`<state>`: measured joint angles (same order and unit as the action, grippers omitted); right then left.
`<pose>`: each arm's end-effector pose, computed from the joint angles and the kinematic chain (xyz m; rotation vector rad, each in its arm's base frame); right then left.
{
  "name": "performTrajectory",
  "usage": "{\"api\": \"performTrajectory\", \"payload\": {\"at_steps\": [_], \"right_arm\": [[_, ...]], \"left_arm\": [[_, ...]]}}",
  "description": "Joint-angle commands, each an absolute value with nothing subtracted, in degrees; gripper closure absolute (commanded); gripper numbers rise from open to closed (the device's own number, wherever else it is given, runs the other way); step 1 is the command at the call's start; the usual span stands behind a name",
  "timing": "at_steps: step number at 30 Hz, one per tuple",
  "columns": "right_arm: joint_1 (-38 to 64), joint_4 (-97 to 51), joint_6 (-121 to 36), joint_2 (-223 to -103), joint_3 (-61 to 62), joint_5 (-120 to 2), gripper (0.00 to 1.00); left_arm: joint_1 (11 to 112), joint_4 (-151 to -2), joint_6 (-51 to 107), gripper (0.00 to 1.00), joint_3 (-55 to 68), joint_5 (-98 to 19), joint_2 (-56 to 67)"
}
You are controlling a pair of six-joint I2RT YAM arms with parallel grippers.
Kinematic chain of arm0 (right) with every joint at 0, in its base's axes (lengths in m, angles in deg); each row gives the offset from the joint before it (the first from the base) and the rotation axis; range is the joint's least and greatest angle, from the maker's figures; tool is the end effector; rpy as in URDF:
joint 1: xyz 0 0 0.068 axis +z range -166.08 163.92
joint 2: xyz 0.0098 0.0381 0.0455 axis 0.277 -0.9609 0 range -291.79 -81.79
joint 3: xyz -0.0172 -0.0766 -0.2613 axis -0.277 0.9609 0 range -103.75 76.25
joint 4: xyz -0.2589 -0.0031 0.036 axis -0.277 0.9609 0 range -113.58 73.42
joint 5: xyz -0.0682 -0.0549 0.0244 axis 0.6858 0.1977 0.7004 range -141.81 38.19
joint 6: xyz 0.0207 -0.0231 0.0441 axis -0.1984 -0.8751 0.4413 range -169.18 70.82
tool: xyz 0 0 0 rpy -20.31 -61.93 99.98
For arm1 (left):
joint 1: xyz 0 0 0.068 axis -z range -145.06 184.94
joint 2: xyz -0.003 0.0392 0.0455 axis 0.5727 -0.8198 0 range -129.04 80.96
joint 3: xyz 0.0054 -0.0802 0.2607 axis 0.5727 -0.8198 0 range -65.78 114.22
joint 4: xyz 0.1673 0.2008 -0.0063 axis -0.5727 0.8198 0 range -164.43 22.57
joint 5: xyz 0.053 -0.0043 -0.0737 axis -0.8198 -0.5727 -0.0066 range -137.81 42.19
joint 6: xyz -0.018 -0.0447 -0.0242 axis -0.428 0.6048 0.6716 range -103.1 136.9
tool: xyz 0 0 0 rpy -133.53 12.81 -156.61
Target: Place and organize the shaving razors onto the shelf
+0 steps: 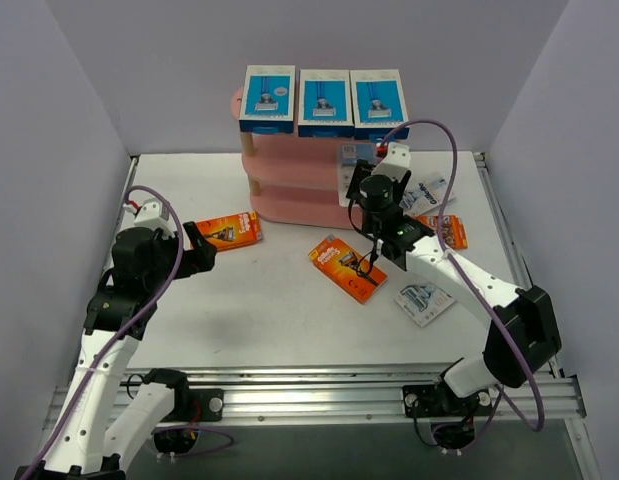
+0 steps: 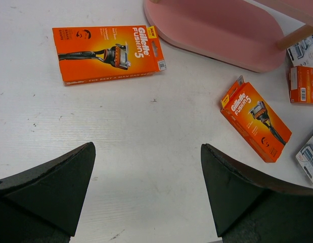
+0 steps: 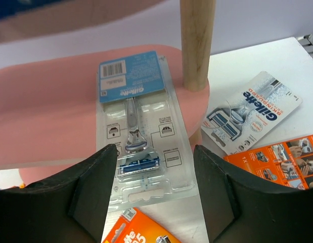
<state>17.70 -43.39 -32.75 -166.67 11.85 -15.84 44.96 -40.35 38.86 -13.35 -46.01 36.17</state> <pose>0.3023 0.1770 0.3457 0.2507 1.5634 0.1891 0.1628 -0.0299 0.3426 -0.1937 2.0444 -0.3814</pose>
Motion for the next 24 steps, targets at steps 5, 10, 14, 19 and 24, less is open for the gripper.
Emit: {"api": "performTrajectory", "payload": {"at_steps": [5, 10, 14, 19, 24], "right_arm": [[17.58, -44.15, -31.69, -159.14, 14.37, -16.12, 0.42], [17.58, -40.90, -30.28, -155.98, 16.13, -17.00, 0.49], [17.58, -38.70, -29.58, -153.07, 17.97, -19.54, 0.61], [17.84, -34.66, -27.29, -149.91, 20.26, -22.09, 0.73], [18.81, -34.56, -24.92, -147.79, 24.91, -23.59, 0.79]], "left_arm": [[44.52, -41.91, 37.99, 0.06, -12.25, -44.91, 36.75], [44.52, -42.00, 37.91, 0.06, -12.25, -44.91, 36.75], [44.34, -42.09, 37.91, 0.06, -12.34, -44.91, 36.67], [44.43, -42.00, 37.99, 0.06, -12.34, -45.00, 36.49], [44.34, -42.00, 38.00, 0.06, -12.25, -44.65, 35.96]]}}
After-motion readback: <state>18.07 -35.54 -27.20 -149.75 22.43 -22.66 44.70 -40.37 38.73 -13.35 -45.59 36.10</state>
